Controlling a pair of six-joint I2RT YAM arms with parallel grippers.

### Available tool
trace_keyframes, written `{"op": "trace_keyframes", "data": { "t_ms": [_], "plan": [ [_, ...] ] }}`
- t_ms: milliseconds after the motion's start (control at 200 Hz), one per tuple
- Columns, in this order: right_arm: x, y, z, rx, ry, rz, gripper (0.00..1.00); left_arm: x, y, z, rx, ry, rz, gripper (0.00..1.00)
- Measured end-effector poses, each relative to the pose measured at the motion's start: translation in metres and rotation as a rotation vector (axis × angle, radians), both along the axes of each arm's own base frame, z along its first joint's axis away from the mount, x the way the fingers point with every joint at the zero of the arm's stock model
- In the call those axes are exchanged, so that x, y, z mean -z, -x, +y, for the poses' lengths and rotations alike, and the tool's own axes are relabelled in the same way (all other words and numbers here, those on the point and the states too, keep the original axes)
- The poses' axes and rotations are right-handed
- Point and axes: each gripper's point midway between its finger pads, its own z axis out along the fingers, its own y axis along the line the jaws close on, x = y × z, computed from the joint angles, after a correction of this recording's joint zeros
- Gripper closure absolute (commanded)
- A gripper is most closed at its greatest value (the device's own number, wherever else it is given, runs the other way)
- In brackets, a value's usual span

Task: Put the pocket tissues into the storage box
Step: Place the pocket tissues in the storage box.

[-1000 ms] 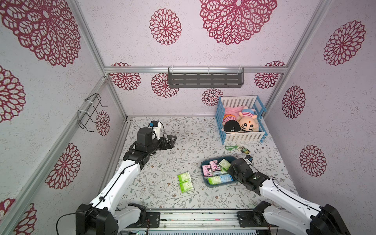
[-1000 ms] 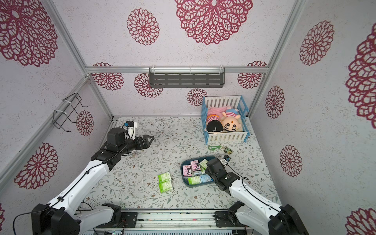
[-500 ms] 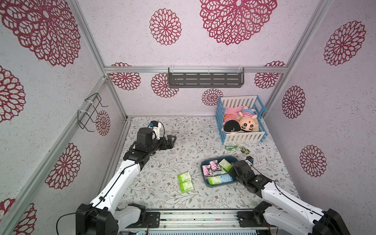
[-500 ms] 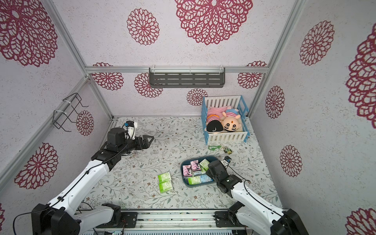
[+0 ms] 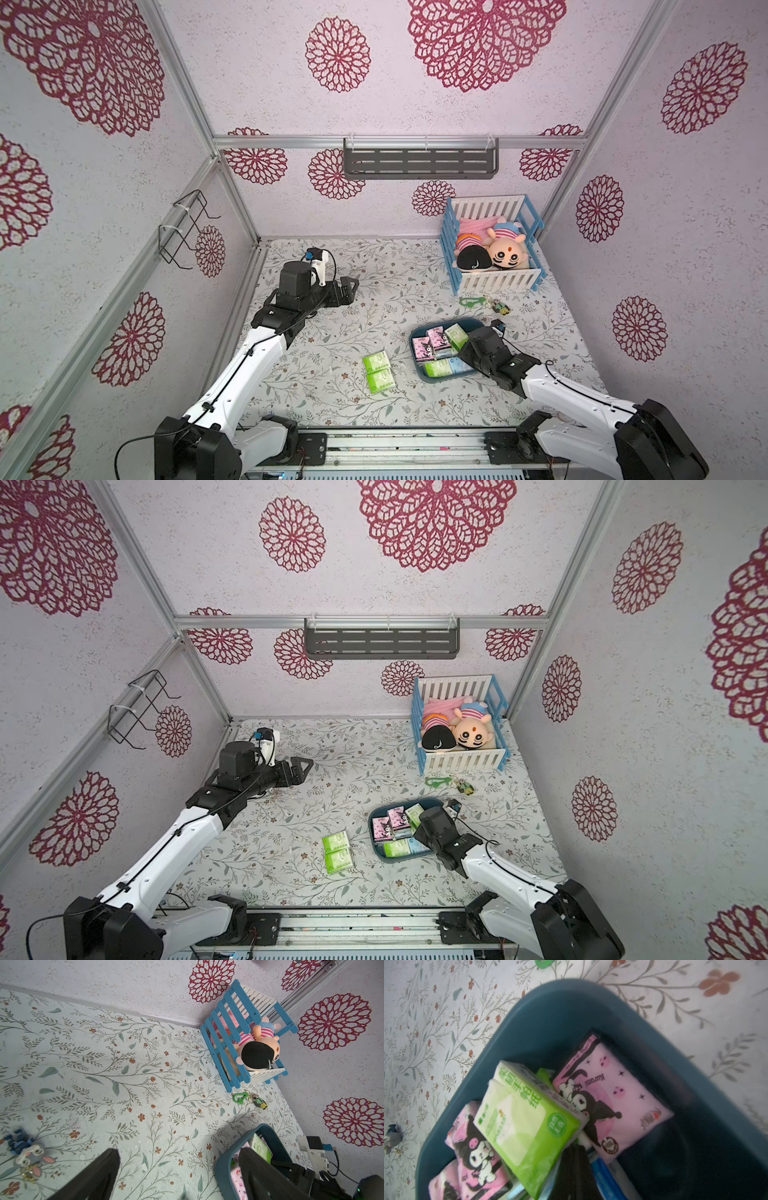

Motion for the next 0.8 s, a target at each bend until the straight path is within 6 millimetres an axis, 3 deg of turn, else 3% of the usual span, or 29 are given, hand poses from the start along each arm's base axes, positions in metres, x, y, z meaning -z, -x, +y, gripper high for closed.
{"op": "trace_keyframes", "data": {
  "t_ms": [415,600,701,801],
  "plan": [
    [-0.039,0.002,0.008,-0.029,-0.092,-0.108,1.0,-0.005,-0.006,-0.002,0.007,-0.001,0.0,0.03],
    [-0.046,0.008,0.02,-0.142,-0.018,-0.1,0.79,-0.005,-0.009,0.005,-0.016,-0.006,0.006,0.03],
    [-0.075,0.002,0.062,-0.303,0.053,-0.132,0.66,0.001,-0.018,0.035,-0.103,-0.008,0.052,0.03],
    [-0.111,-0.005,0.131,-0.494,0.076,-0.212,0.6,0.011,-0.029,0.093,-0.263,0.009,0.113,0.03]
  ]
}}
